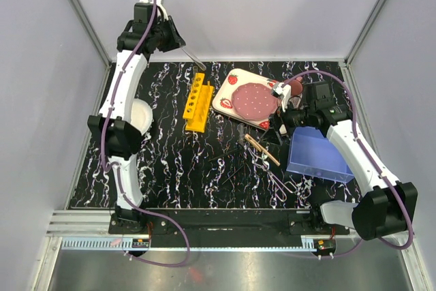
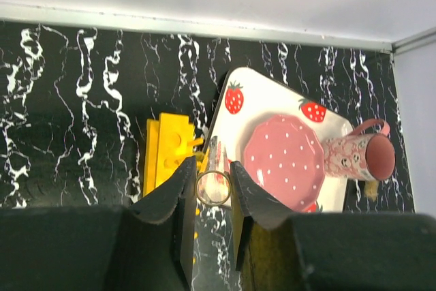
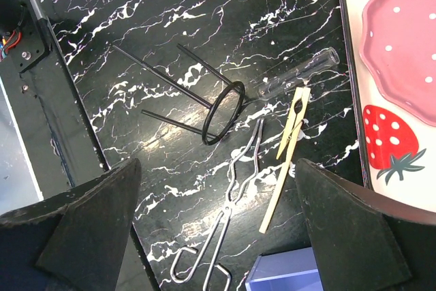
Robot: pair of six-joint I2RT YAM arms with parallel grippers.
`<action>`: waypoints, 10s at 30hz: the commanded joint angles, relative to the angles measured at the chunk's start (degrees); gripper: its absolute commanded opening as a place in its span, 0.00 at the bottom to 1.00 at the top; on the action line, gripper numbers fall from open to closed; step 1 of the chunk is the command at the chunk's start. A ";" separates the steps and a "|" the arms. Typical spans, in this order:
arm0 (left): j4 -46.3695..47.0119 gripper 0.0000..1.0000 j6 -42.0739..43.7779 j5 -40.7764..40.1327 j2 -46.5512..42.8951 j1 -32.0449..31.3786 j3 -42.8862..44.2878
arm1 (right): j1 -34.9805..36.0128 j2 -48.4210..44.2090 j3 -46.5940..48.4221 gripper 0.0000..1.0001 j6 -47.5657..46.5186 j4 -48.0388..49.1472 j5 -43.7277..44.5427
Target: Organize the chemistry lab equipment
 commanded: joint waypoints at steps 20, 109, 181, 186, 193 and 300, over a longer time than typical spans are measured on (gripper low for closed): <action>7.19 0.16 7.21 -7.80 2.39 -5.36 6.34 | -0.19 -0.62 0.08 1.00 -0.65 0.70 -2.78; 41.91 0.45 -22.60 16.73 -46.66 -11.07 -66.43 | 17.83 20.39 22.40 0.08 23.95 16.96 -12.89; 24.85 0.16 10.36 -17.54 3.79 -6.06 -4.91 | -4.58 6.06 2.10 1.00 8.66 12.65 -18.86; 24.94 0.17 11.86 -18.07 4.76 -6.68 -5.35 | -4.76 6.15 2.10 1.00 8.57 12.56 -18.95; 24.59 0.17 14.23 -18.95 4.76 -7.38 -6.40 | -4.84 6.32 2.28 1.00 8.57 12.39 -19.04; 38.83 0.18 14.85 -20.36 -4.03 -8.52 -33.65 | -5.72 6.68 1.84 1.00 8.40 12.39 -19.39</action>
